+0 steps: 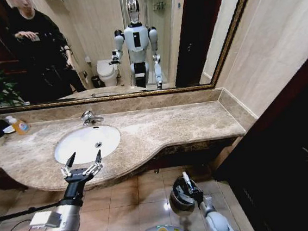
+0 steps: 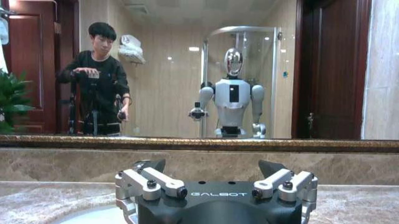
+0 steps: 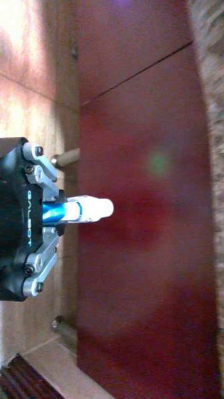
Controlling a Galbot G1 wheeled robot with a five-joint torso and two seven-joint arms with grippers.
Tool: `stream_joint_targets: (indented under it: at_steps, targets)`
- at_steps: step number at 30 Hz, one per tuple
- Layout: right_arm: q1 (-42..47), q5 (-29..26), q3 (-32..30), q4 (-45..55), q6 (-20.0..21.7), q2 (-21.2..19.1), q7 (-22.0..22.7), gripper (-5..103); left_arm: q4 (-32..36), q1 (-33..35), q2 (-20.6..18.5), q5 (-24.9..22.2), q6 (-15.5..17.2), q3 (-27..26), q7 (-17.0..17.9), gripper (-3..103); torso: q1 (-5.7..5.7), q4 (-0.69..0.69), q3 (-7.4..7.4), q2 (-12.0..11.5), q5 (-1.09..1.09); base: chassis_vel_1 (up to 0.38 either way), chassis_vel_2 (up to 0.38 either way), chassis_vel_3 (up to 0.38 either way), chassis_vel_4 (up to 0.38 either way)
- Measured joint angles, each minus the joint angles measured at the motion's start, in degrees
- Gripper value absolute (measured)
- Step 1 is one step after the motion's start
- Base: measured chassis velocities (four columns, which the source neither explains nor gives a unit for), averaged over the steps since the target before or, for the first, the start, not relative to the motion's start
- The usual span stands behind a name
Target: Pick up the trash from the sink and place it in the trash bin.
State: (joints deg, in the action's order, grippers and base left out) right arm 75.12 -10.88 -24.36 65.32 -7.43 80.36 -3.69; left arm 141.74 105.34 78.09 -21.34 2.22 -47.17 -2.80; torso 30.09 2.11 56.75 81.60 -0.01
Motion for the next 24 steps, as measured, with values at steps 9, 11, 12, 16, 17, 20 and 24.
stream_joint_targets:
  at_steps: [9,11,12,16,17,20,24]
  targets:
    - [-5.0,-1.0,1.9,-9.8,-0.9,0.5,0.1,16,0.0,0.0,0.0,0.0,0.0,0.0,0.0,100,0.00,0.00,0.00,0.0,0.01,0.000,0.000,0.000,0.000]
    - [-5.9,-1.0,2.1,-11.5,-1.2,0.7,0.2,16,0.0,0.0,0.0,0.0,0.0,0.0,0.0,100,0.00,0.00,0.00,0.0,0.01,0.000,0.000,0.000,0.000]
    - [-5.9,-1.0,2.1,-11.5,-1.2,0.7,0.2,16,0.0,0.0,0.0,0.0,0.0,0.0,0.0,100,0.00,0.00,0.00,0.0,0.01,0.000,0.000,0.000,0.000]
    - [-7.2,-0.9,2.6,-13.8,-1.6,0.8,0.2,16,0.0,0.0,0.0,0.0,0.0,0.0,0.0,100,0.00,0.00,0.00,0.0,0.01,0.000,0.000,0.000,0.000]
    - [-7.4,-0.9,2.6,-14.2,-1.6,0.8,0.2,16,0.0,0.0,0.0,0.0,0.0,0.0,0.0,100,0.00,0.00,0.00,0.0,0.01,0.000,0.000,0.000,0.000]
    - [-8.6,-0.6,2.3,-16.3,-1.9,1.0,0.4,16,0.0,0.0,0.0,0.0,0.0,0.0,0.0,100,0.00,0.00,0.00,0.0,0.01,0.000,0.000,0.000,0.000]
    - [-9.6,0.4,2.1,-18.9,-2.9,1.2,1.5,16,0.0,0.0,0.0,0.0,0.0,0.0,0.0,100,0.00,0.00,0.00,0.0,0.01,0.000,0.000,0.000,0.000]
